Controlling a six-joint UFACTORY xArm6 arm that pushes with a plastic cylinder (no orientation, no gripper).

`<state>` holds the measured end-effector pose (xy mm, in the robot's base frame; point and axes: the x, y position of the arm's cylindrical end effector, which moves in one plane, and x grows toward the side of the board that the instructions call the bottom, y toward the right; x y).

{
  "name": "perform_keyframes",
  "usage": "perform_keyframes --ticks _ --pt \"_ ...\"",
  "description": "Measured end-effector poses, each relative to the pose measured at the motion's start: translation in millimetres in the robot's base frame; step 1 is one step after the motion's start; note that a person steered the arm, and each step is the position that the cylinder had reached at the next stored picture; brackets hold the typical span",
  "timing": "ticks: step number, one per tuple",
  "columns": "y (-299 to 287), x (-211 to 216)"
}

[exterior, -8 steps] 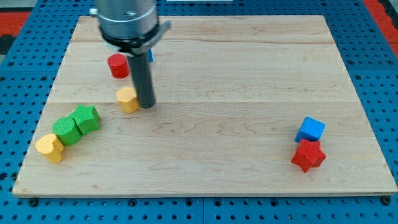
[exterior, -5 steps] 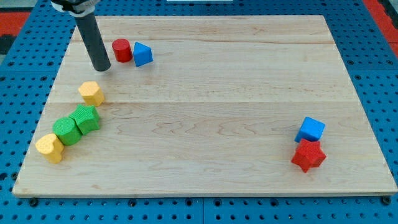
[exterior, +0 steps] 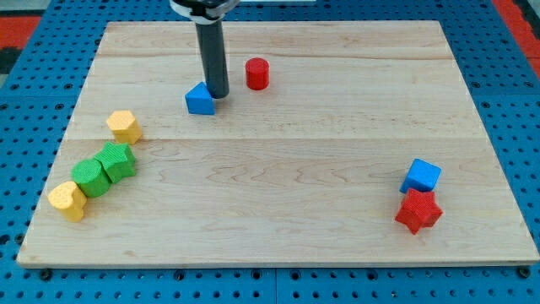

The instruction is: Move blue triangle closer to red star

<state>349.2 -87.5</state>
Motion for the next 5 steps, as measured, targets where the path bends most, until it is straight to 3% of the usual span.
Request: perform_keyframes --ticks 2,4,5 --pt "-82 14" --pt "92 24" --pt "127 37"
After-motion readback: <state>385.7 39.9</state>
